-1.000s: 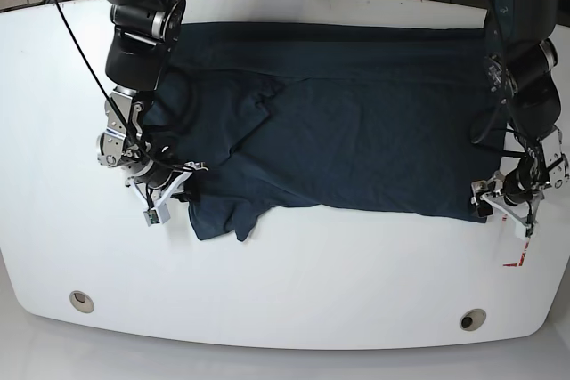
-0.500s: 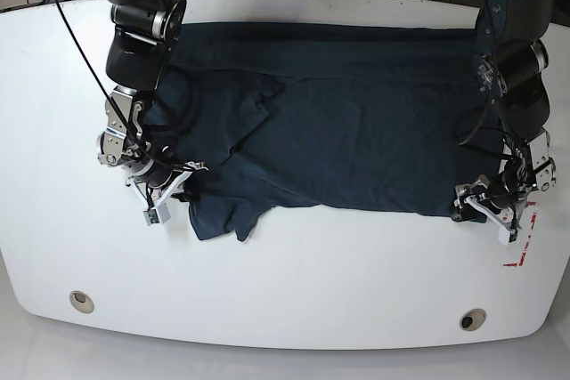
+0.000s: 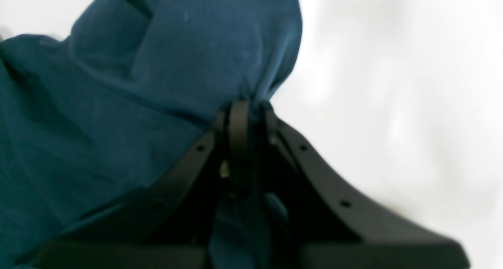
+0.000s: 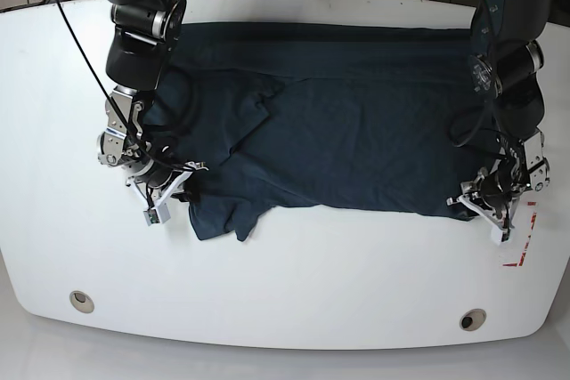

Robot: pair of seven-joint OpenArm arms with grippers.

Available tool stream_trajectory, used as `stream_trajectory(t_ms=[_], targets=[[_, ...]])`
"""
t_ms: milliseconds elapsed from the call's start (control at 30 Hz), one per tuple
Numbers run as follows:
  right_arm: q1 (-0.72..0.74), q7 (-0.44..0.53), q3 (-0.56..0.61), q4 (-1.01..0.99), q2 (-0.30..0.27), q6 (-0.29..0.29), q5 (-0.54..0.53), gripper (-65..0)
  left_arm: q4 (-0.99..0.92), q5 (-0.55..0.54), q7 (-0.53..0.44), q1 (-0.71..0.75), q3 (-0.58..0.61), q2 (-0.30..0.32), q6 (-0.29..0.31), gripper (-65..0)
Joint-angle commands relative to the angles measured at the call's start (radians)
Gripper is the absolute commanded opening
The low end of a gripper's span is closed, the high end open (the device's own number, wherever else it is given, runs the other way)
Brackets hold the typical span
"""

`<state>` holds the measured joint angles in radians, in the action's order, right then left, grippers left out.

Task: Layout the t-shirt on the table in an organized manner, then fold the t-shirt properly
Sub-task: 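Slide the left gripper along the shirt edge to the hem corner and grasp, then lift the hem corners with both grippers and fold them onto the collar edge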

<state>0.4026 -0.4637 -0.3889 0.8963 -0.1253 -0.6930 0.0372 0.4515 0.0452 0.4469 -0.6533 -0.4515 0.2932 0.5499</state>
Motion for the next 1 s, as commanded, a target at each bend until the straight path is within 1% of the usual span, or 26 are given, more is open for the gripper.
stream_trajectory(t_ms=[0, 67, 133, 367, 500, 633, 867, 967], targets=[[0.017, -0.010, 0.001, 0.011, -0.006, -0.005, 0.005, -65.0, 0.008, -0.003, 0.007, -0.023, 0.001, 0.008, 0.005, -59.2], [0.017, -0.010, 0.001, 0.011, -0.006, -0.005, 0.007, -65.0, 0.010, -0.003, 0.007, -0.023, 0.001, 0.008, 0.005, -63.5], [0.017, -0.011, 0.003, 0.013, -0.006, -0.005, 0.007, -65.0, 0.011, -0.003, 0.007, -0.023, 0.001, 0.008, 0.005, -64.4], [0.017, -0.019, 0.003, 0.082, -0.004, -0.005, 0.013, -65.0, 0.100, -0.003, 0.010, -0.001, 0.001, 0.008, 0.006, -64.4], [0.019, -0.057, 0.003, 0.109, -0.004, -0.005, 0.013, -65.0, 0.155, -0.003, 0.011, 0.028, 0.001, 0.008, 0.006, -64.4], [0.020, -0.066, 0.005, 0.143, -0.004, -0.005, 0.013, -65.0, 0.198, -0.005, 0.022, 0.051, 0.001, 0.008, 0.008, -64.6], [0.017, -0.129, 0.005, 0.243, -0.003, -0.005, 0.013, -65.0, 0.323, -0.006, 0.091, 0.092, -0.003, 0.007, 0.069, -64.6], [0.017, -0.177, 0.005, 0.306, -0.001, -0.005, 0.013, -65.0, 0.382, -0.008, 0.112, 0.120, -0.005, 0.005, 0.103, -64.6]])
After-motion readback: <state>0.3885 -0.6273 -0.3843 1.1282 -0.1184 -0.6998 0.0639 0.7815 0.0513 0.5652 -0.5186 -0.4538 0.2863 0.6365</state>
